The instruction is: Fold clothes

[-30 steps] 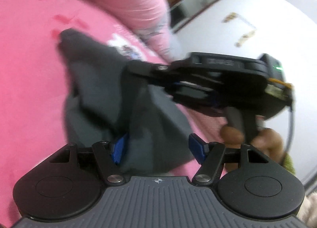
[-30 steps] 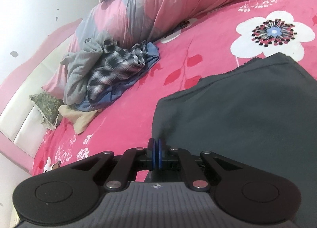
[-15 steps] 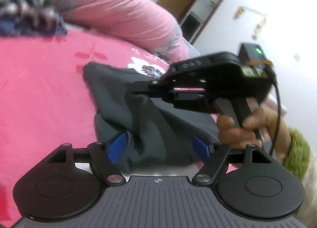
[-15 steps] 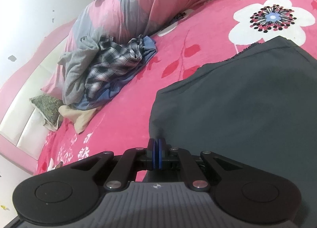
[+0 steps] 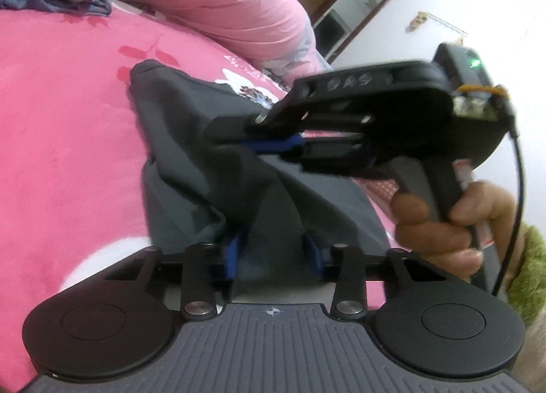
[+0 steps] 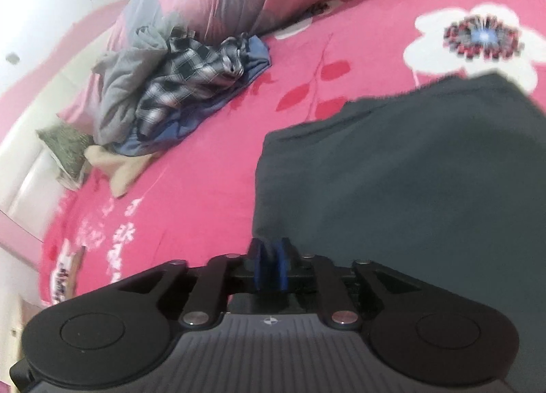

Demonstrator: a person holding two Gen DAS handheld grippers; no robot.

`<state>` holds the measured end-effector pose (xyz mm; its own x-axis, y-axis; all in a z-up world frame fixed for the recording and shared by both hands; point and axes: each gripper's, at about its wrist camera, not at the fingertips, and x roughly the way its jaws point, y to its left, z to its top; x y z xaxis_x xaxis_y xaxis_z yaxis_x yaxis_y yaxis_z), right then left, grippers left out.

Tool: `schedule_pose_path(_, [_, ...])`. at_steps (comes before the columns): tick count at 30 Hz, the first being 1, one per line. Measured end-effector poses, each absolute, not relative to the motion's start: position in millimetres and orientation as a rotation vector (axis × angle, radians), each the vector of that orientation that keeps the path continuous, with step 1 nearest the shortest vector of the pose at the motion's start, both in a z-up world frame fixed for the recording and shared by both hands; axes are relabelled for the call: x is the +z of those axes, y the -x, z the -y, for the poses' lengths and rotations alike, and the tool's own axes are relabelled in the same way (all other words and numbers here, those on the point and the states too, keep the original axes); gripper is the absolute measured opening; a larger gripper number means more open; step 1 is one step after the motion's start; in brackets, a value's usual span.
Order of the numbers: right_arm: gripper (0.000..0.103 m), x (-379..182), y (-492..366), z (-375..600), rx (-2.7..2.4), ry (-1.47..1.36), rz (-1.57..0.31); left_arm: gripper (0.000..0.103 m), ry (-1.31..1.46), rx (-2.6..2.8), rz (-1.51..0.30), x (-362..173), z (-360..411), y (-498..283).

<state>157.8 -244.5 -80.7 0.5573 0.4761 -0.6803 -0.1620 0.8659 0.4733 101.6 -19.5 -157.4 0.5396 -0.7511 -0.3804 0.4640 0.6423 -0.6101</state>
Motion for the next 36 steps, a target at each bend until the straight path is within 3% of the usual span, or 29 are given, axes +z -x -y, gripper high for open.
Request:
schedule_pose_path(1, [0.049, -74.9, -157.8, 240.6, 0.378, -0.346, -0.893, 0.033, 0.469, -0.755, -0.669, -157.6, 19.8, -101.5])
schedule_pose_path(2, [0.053, -69.3, -158.3, 235.0, 0.365, -0.301, -0.877, 0.032, 0.465, -0.755, -0.665, -157.9, 20.1, -101.4])
schedule_pose_path(10, [0.052, -66.3, -197.3, 166.6, 0.28, 0.098, -0.914, 0.03, 0.454, -0.777, -0.627, -161.2, 20.2, -99.1])
schedule_pose_path(12, [0.044, -75.4, -208.4, 154.2, 0.249, 0.173, -0.943, 0.03, 0.451, -0.78, -0.618, -161.4, 20.3, -97.7])
schedule_pose_path(14, [0.022, -83.4, -213.8, 146.0, 0.213, 0.259, -0.946, 0.03, 0.441, -0.777, -0.609, -161.2, 21.4, -96.5])
schedule_pose_path(15, [0.006, -85.9, -214.1, 143.1, 0.194, 0.296, -0.941, 0.03, 0.441, -0.777, -0.606, -161.2, 21.5, -96.1])
schedule_pose_path(16, [0.004, -85.8, -211.7, 141.1, 0.174, 0.325, -0.927, 0.03, 0.446, -0.779, -0.604, -161.3, 21.0, -96.0])
schedule_pose_path(23, [0.002, -70.8, -166.5, 116.2, -0.035, 0.657, -0.683, 0.028, 0.511, -0.8, -0.597, -161.9, 14.4, -96.6])
schedule_pose_path(28, [0.002, -98.1, -162.7, 94.1, -0.182, 0.977, -0.6, 0.023, 0.522, -0.807, -0.598, -161.8, 13.7, -96.9])
schedule_pose_path(33, [0.003, -125.3, -167.9, 76.7, -0.213, 1.159, -0.586, 0.017, 0.548, -0.808, -0.617, -164.5, 11.3, -98.1])
schedule_pose_path(36, [0.003, -119.8, -178.5, 71.4, -0.13, 1.047, -0.674, 0.015, 0.613, -0.821, -0.647, -169.3, 4.8, -100.7])
